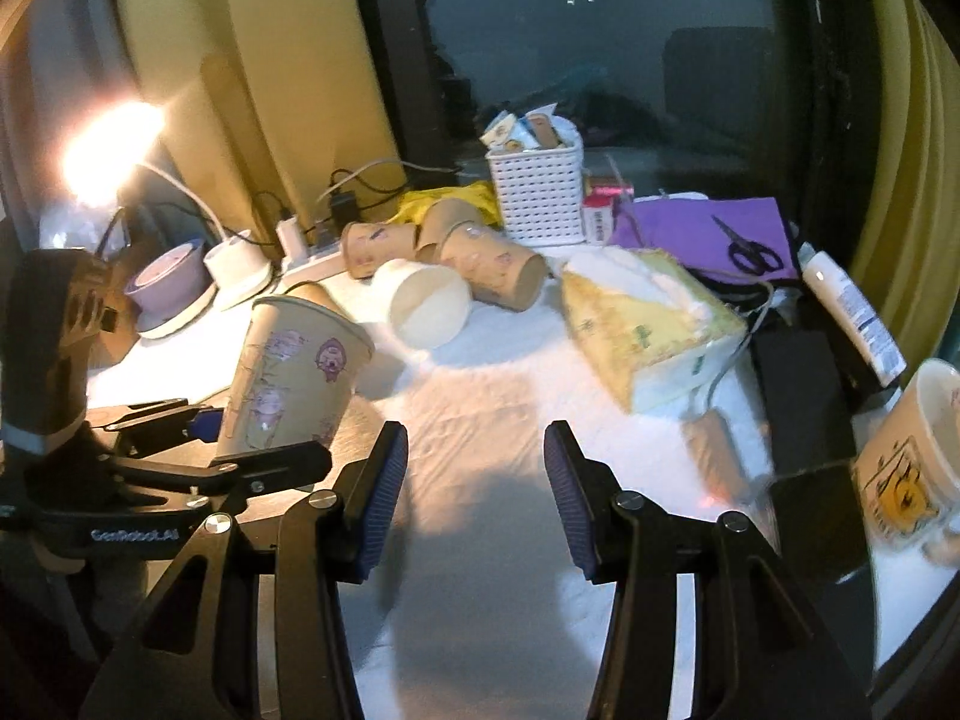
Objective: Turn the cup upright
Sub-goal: 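Rotate the right gripper to turn the held cup rim-up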
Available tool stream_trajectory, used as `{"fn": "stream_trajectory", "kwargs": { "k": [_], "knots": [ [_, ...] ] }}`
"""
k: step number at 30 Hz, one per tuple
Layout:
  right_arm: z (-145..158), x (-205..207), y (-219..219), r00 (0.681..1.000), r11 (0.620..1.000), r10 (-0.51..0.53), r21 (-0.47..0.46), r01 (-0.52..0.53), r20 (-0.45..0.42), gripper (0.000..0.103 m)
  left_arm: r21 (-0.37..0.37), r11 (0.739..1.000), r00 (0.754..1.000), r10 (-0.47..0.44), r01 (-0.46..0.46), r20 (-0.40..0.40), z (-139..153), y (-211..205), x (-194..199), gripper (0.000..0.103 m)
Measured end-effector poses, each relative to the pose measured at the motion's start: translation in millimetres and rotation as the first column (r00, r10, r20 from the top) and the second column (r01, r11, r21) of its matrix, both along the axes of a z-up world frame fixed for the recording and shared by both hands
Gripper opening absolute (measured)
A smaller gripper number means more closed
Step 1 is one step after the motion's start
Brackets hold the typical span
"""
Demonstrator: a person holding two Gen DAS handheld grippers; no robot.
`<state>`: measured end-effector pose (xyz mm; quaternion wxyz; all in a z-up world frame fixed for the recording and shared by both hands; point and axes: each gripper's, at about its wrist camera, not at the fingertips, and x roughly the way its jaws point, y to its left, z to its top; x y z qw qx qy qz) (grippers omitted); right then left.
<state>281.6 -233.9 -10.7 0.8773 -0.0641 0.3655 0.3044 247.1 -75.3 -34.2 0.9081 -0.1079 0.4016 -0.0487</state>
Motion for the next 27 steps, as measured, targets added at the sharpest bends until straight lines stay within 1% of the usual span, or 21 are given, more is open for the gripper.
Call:
{"fn": "stream_trajectory", "kwargs": {
  "k": [4,9,14,20,23,27],
  "knots": [
    [-3,-21,10,1.000,1.000,0.002,0.008,-0.001,-0.016,0.050,0.026,1.000,1.000,-0.015,0.015,0.015,0,10,-25,0.062],
    [0,-49,27,1.000,1.000,0.014,-0.003,-0.014,-0.015,0.050,0.013,1.000,0.999,-0.026,0.025,0.041,3,23,-60,0.062],
    [4,-74,45,0.999,0.999,0.036,0.004,-0.036,-0.017,0.050,-0.006,1.000,0.998,-0.013,0.014,0.064,5,39,-89,0.062],
    [12,-97,62,0.998,0.998,0.067,-0.001,-0.067,-0.002,0.050,0.003,1.000,0.996,-0.011,0.010,0.089,3,51,-121,0.062],
    [14,-108,70,0.996,0.997,0.083,0.005,-0.083,-0.009,0.050,-0.008,1.000,0.995,-0.021,0.022,0.101,0,55,-135,0.062],
    [12,-123,81,0.992,0.993,0.117,0.027,-0.116,-0.039,0.050,0.001,1.000,0.995,-0.017,0.017,0.093,-8,59,-152,0.062]
  ]
}}
